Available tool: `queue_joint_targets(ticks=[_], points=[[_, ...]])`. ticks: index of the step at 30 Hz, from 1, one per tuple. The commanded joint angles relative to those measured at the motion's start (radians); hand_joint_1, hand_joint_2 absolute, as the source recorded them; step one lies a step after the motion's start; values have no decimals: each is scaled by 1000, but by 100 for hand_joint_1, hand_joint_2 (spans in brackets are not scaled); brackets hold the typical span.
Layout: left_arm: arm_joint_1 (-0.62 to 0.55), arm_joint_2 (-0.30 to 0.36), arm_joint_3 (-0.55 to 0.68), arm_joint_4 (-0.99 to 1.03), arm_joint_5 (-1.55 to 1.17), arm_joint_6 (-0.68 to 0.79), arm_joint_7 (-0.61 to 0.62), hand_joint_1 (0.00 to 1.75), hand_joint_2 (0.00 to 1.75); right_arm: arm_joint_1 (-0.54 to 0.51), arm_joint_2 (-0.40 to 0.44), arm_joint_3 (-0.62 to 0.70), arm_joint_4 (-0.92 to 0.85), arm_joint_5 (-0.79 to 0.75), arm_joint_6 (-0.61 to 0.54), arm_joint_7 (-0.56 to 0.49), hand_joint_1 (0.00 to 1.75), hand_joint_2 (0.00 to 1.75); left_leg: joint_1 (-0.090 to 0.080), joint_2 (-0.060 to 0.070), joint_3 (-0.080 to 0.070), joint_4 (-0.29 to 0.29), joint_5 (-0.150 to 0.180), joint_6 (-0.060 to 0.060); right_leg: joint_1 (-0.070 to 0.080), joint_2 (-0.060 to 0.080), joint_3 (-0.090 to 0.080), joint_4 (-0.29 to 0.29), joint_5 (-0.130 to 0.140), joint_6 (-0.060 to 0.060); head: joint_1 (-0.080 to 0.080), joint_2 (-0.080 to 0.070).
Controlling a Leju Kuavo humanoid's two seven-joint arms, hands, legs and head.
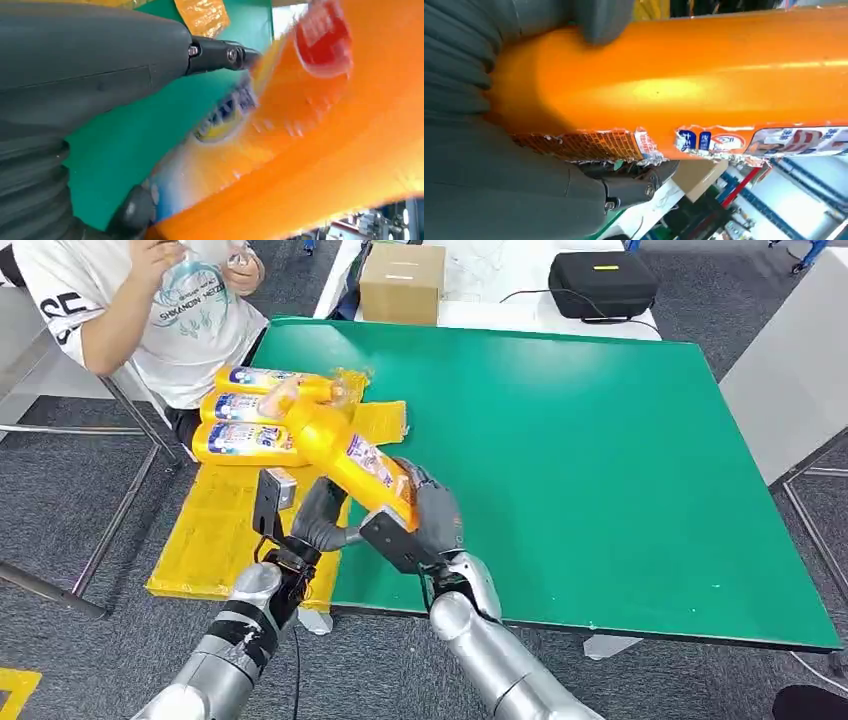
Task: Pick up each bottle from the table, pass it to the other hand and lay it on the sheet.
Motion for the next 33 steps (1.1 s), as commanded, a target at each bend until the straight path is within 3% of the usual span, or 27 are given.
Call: queue_joint_targets(ticks=[1, 16, 33], points=[[-33, 23, -48, 3, 19, 0, 9, 0, 175, -46, 34, 164, 172, 24, 68, 1, 175, 175, 1, 1, 6, 0, -3, -2, 1, 1, 6, 0, -2, -2, 0, 0], [48, 65, 28, -99, 123, -87, -13, 0, 175, 30, -36, 204, 162, 30, 80, 6, 175, 175, 2, -2, 6, -1, -2, -1, 2, -3, 6, -2, -3, -2, 0, 0], [60, 79, 63, -124, 79, -37, -28, 0, 175, 57, -60, 159, 111, 29, 65, 7, 175, 175, 2, -2, 4, -1, -1, -1, 2, -3, 3, -1, -2, -2, 0, 0]])
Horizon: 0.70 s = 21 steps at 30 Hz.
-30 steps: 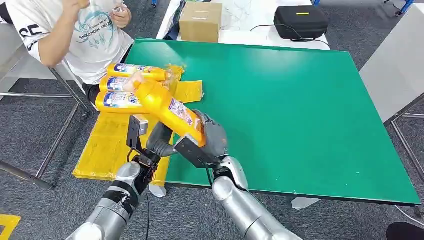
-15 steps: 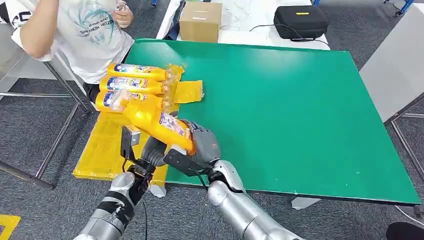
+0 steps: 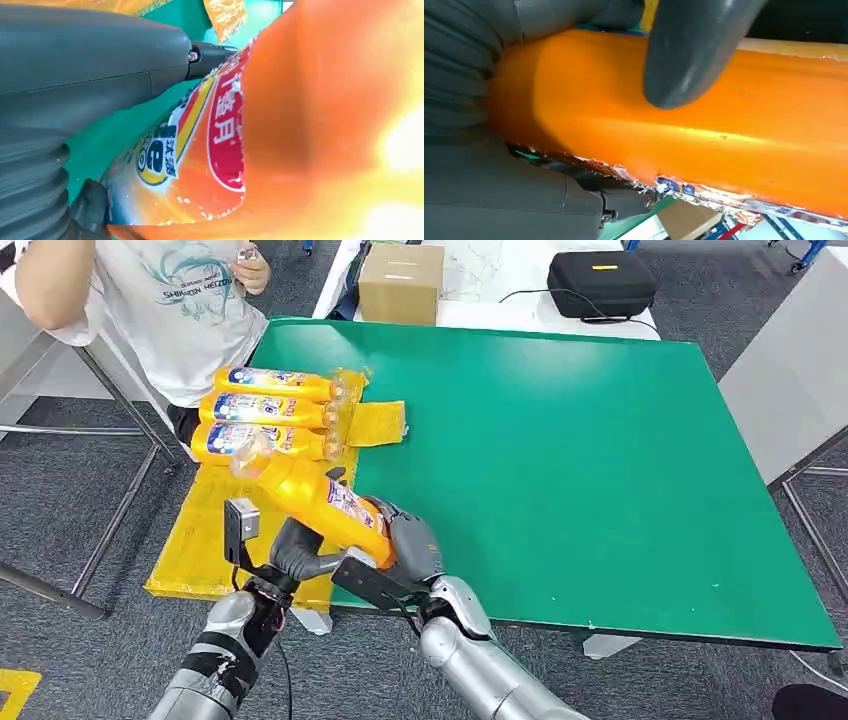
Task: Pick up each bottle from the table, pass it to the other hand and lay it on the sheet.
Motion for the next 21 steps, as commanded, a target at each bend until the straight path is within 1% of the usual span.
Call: queue_joint_targets(ticks=[1, 4, 6, 7, 8, 9, 11, 13, 14, 16, 17, 21], points=[[-73, 18, 42, -11, -43, 56, -25, 0, 175, 41, -51, 15, 7, 5, 10, 0, 175, 175, 1, -3, 2, -1, -1, -1, 1, -3, 4, -1, -1, -1, 0, 0], [-74, 27, 68, -27, -64, 78, -39, 0, 175, 46, -60, -6, -15, 6, 7, -1, 175, 175, 2, -4, 6, 0, -2, -1, 2, -4, 7, -1, -3, -2, 0, 0], [-67, 30, 81, -48, -61, 68, -40, 0, 175, 49, -67, -16, -27, 2, 24, -3, 175, 175, 2, -3, 4, 0, -1, -1, 2, -3, 5, -1, -2, -1, 0, 0], [-60, 31, 84, -67, -68, 63, -43, 0, 175, 49, -67, -19, -28, 5, 32, -4, 175, 175, 2, -3, 7, 0, -3, -2, 2, -3, 8, -1, -3, -2, 0, 0], [-58, 30, 85, -73, -69, 61, -44, 0, 175, 50, -67, -16, -27, 9, 34, -4, 175, 175, 2, -3, 4, 0, -1, -1, 2, -3, 5, -1, -2, -2, 0, 0], [-53, 29, 85, -90, -72, 51, -43, 0, 175, 48, -64, -13, -20, 19, 39, -2, 175, 175, 2, -3, 7, 0, -3, -2, 2, -3, 8, 0, -4, -2, 0, 0], [-53, 26, 82, -103, -68, 30, -37, 0, 175, 39, -60, -1, -4, 35, 50, -1, 175, 175, 1, -2, 3, 0, -1, -1, 1, -2, 4, 0, -2, -1, 0, 0], [-60, 25, 78, -108, -67, 22, -30, 0, 175, 25, -57, 19, 18, 69, 42, 7, 175, 175, 2, -2, 5, 0, -2, -1, 2, -2, 6, 0, -2, -2, 0, 0], [-63, 24, 81, -107, -54, 10, -22, 0, 175, 21, -56, 30, 26, 89, 29, 15, 175, 175, 2, -2, 6, 0, -3, -1, 2, -3, 7, 0, -3, -2, 0, 0], [-69, 26, 82, -105, -49, 10, -2, 0, 175, 12, -59, 56, 35, 136, 4, 34, 175, 175, 1, -2, 3, 0, -1, -1, 1, -2, 4, -1, -2, -1, 0, 0], [-76, 26, 86, -99, -43, 14, 16, 0, 175, 12, -57, 66, 36, 152, -2, 41, 175, 175, 1, -3, 5, 0, -2, -1, 2, -3, 6, 0, -3, -2, 0, 0], [-106, 27, 78, -49, -22, 32, 98, 0, 175, 14, -52, 92, 38, 193, -19, 60, 175, 175, 2, -3, 4, 0, -1, -1, 2, -3, 5, -1, -2, -2, 0, 0]])
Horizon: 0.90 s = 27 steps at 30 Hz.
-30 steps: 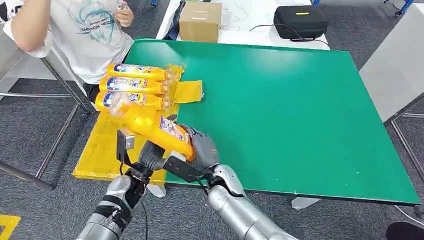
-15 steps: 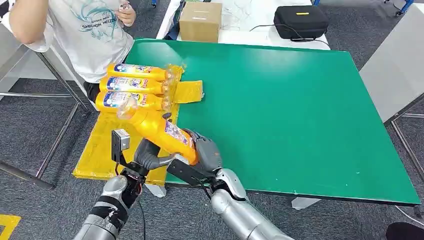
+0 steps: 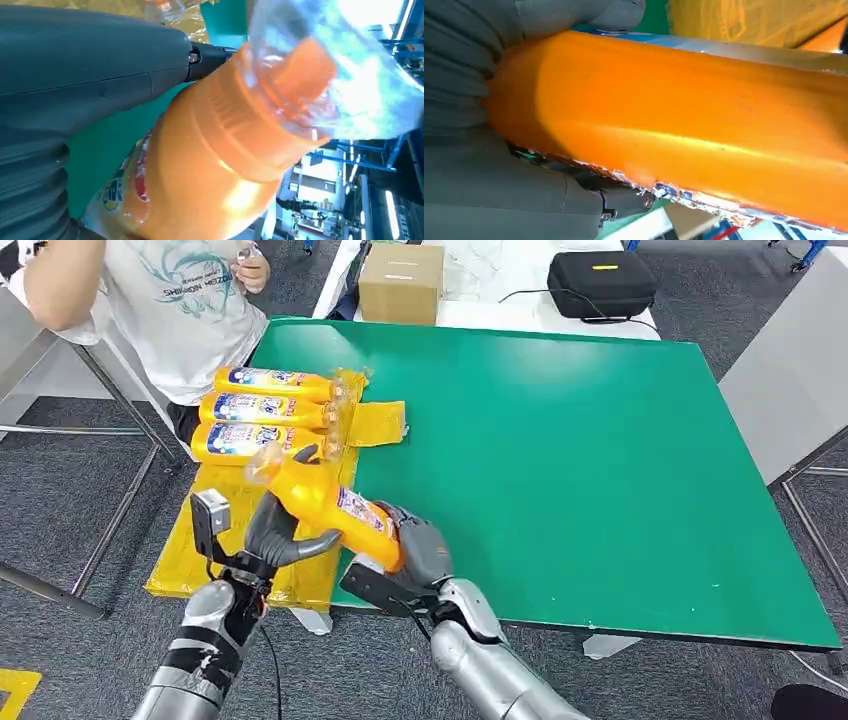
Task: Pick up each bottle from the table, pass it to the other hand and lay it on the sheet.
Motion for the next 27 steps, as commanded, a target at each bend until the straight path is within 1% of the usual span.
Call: queue_joint_targets(ticks=[1, 4, 5, 6, 7, 8, 9, 10, 11, 12, 13, 14, 15, 16, 17, 18, 19, 20, 22, 23, 24, 26, 27], points=[[-118, 14, -2, 74, 40, 13, 107, 0, 175, -5, -22, 117, 66, 76, -17, 22, 175, 175, 1, -3, 3, 0, -1, -1, 1, -3, 4, 0, -2, -1, 0, 0], [-143, 28, -35, 127, 77, -35, 142, 0, 175, -10, -24, 125, 65, 80, -28, 15, 175, 175, 2, -4, 6, 0, -2, -1, 2, -4, 8, 0, -3, -2, 0, 0], [-153, 35, -49, 152, 91, -51, 158, 0, 175, -13, -24, 130, 66, 86, -35, 19, 175, 175, 2, -4, 5, 0, -2, -1, 2, -4, 6, 0, -3, -2, 0, 0], [-164, 43, -63, 180, 103, -69, 160, 0, 175, -14, -26, 132, 62, 83, -42, 12, 175, 175, 1, -4, 4, -1, -1, -1, 1, -4, 5, -1, -2, -2, 0, 0], [-173, 49, -78, 201, 106, -77, 160, 0, 175, -14, -26, 135, 61, 83, -48, 14, 175, 175, 2, -4, 6, 0, -2, -2, 2, -4, 8, 0, -4, -2, 0, 0], [-181, 55, -90, 222, 116, -99, 164, 0, 175, -14, -27, 136, 56, 77, -43, 10, 175, 175, 1, -4, 5, -1, -1, -1, 1, -4, 6, 0, -3, -2, 0, 0], [-187, 58, -97, 241, 132, -118, 168, 0, 175, -15, -28, 140, 52, 77, -48, 9, 175, 175, 1, -3, 3, -1, -1, -1, 1, -3, 4, 0, -2, -1, 0, 0], [-187, 59, -97, 245, 133, -119, 167, 0, 175, -15, -28, 140, 52, 77, -48, 10, 175, 175, 2, -4, 6, 0, -2, -2, 2, -4, 7, 0, -3, -2, 0, 0], [-197, 65, -105, 276, 165, -166, 177, 0, 175, -18, -29, 146, 50, 73, -43, 8, 175, 175, 1, -3, 4, -1, -1, -1, 1, -3, 5, 0, -2, -1, 0, 0], [-199, 66, -106, 282, 178, -183, 174, 0, 175, -19, -29, 147, 49, 71, -44, 6, 175, 175, 1, -2, 3, -1, -1, -1, 1, -2, 4, -1, -1, -1, 0, 0], [-201, 68, -109, 290, 194, -202, 176, 0, 175, -20, -29, 151, 49, 69, -44, 3, 175, 175, 1, -2, 5, 0, -2, -1, 2, -2, 6, 0, -2, -2, 0, 0], [-205, 67, -106, 299, 230, -237, 186, 0, 175, -20, -29, 153, 44, 61, -48, -6, 175, 175, 1, -2, 3, -1, -1, -1, 1, -2, 3, 0, -1, -1, 0, 0], [-206, 66, -106, 302, 254, -256, 196, 0, 175, -22, -30, 159, 44, 66, -57, -4, 175, 175, 1, -2, 5, 0, -2, -1, 1, -2, 6, 0, -3, -2, 0, 0], [-206, 66, -106, 302, 254, -256, 196, 2, 175, -22, -30, 159, 44, 66, -57, -4, 175, 175, 1, -2, 4, 0, -1, -1, 1, -2, 5, 0, -2, -1, 0, 0], [-205, 67, -107, 300, 303, -297, 212, 12, 175, -25, -29, 167, 42, 61, -50, -7, 175, 175, 1, -2, 2, 0, -1, -1, 1, -2, 3, 0, -1, -1, 0, 0], [-203, 67, -107, 295, 312, -293, 210, 21, 175, -25, -30, 170, 41, 62, -54, -7, 175, 175, 1, -3, 5, 0, -2, -1, 1, -3, 6, 0, -3, -2, 0, 0], [-203, 67, -107, 295, 312, -293, 210, 21, 175, -25, -30, 170, 41, 62, -54, -7, 175, 175, 1, -2, 2, 0, -1, -1, 1, -2, 3, 0, -1, -1, 0, 0], [-198, 65, -106, 283, 331, -286, 218, 150, 175, -24, -29, 175, 40, 63, -57, -2, 175, 175, 1, -3, 6, 1, -3, -1, 2, -3, 7, 1, -4, -2, 0, 0], [-193, 60, -101, 273, 369, -292, 231, 152, 175, -23, -30, 177, 39, 57, -59, -2, 175, 175, 1, -2, 4, 0, -2, -1, 1, -2, 5, 0, -2, -2, 0, 0], [-190, 57, -100, 268, 378, -285, 236, 175, 175, -23, -31, 177, 41, 56, -61, -1, 175, 175, 2, -3, 6, 0, -2, -1, 2, -3, 7, 0, -3, -2, 0, 0], [-185, 47, -86, 262, 407, -260, 252, 175, 175, -22, -31, 177, 44, 52, -64, 1, 175, 175, 1, -3, 4, 0, -1, -1, 2, -3, 5, 0, -2, -1, 0, 0], [-181, 38, -75, 258, 446, -266, 275, 175, 175, -22, -31, 178, 47, 52, -67, -1, 175, 175, 1, -3, 5, 0, -2, -1, 1, -3, 6, 0, -3, -2, 0, 0], [-177, 40, -77, 251, 458, -251, 283, 175, 175, -23, -30, 179, 50, 51, -69, -2, 175, 175, 1, -2, 3, 0, -1, -1, 1, -2, 4, 0, -2, -1, 0, 0]])
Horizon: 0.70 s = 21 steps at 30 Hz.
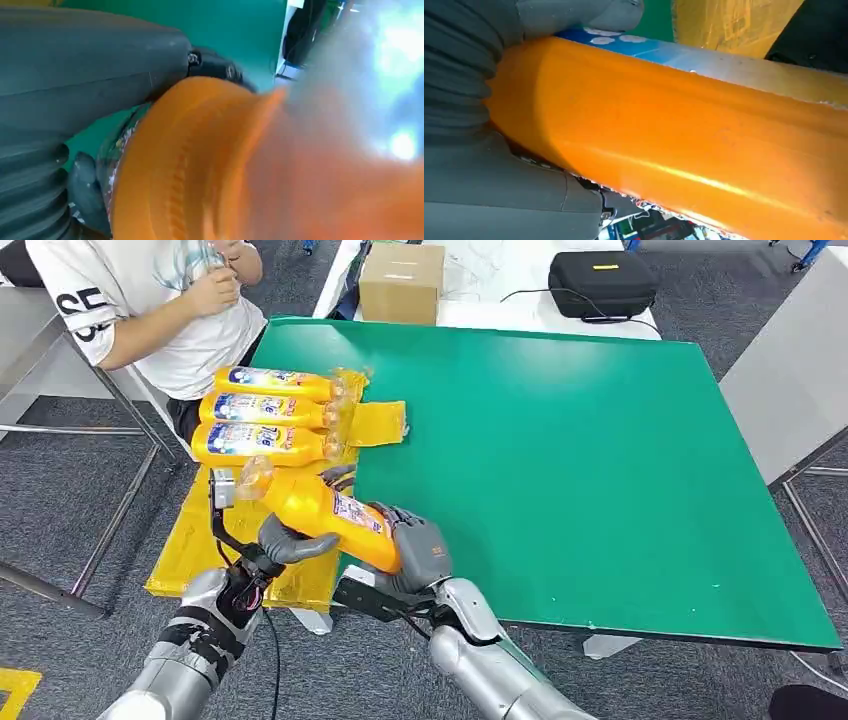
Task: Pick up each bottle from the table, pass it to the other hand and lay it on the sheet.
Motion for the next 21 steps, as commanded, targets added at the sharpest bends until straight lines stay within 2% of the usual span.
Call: queue_joint_targets(ticks=[1, 10, 11, 12, 13, 14, 16, 18, 19, 21], points=[[-67, -18, -9, 36, 68, 94, 28, 175, 175, -6, -16, 98, 39, 0, -9, -6, 175, 175, 1, -2, 3, 0, -1, -1, 1, -2, 4, 0, -2, -1, 0, 0], [-24, -44, 11, -111, 8, 233, -23, 175, 175, -1, -16, 86, 38, 1, -14, 13, 175, 175, 2, -2, 3, 0, -2, -1, 2, -2, 4, 0, -2, -1, 0, 0], [-21, -45, 13, -121, 2, 243, -24, 175, 175, -1, -14, 83, 36, 1, -15, 17, 106, 175, 1, -2, 2, 0, -1, -1, 1, -2, 3, 0, -1, -1, 0, 0], [-19, -40, 8, -133, -28, 274, -38, 175, 175, 1, -14, 80, 34, 3, -20, 24, 0, 175, 1, -3, 5, 1, -2, -1, 2, -3, 6, 0, -3, -2, 0, 0], [-16, -37, 0, -159, -114, 347, -99, 175, 175, 4, -12, 64, 26, 0, -37, 32, 0, 175, 2, -2, 3, 0, -2, -1, 2, -3, 4, 0, -2, -1, 0, 0], [-16, -39, 5, -166, -117, 351, -97, 175, 175, 5, -12, 57, 21, -4, -40, 33, 0, 175, 1, -2, 3, 0, -1, -1, 1, -2, 4, 0, -2, -1, 0, 0], [-14, -32, 5, -190, -237, 459, -123, 175, 175, 22, -14, 7, -16, -31, -69, 33, 0, 175, 1, -2, 4, 1, -2, -1, 2, -2, 5, 0, -2, -2, 0, 0], [-17, -29, 13, -185, -270, 474, -123, 175, 175, 35, -20, -23, -55, -51, -71, 28, 0, 175, 1, -2, 4, 0, -2, -1, 1, -2, 5, 0, -3, -2, 0, 0], [-25, -19, -3, -181, -354, 542, -154, 175, 175, 52, -17, -66, -90, -99, -93, -2, 0, 175, 1, -1, 4, 1, -2, -1, 2, -1, 5, 1, -2, -2, 0, 0], [-40, -9, 1, -164, -408, 571, -169, 175, 175, 69, -23, -105, -143, -142, -82, -14, 0, 175, 1, -1, 4, 1, -2, -1, 1, -1, 5, 1, -3, -2, 0, 0]])
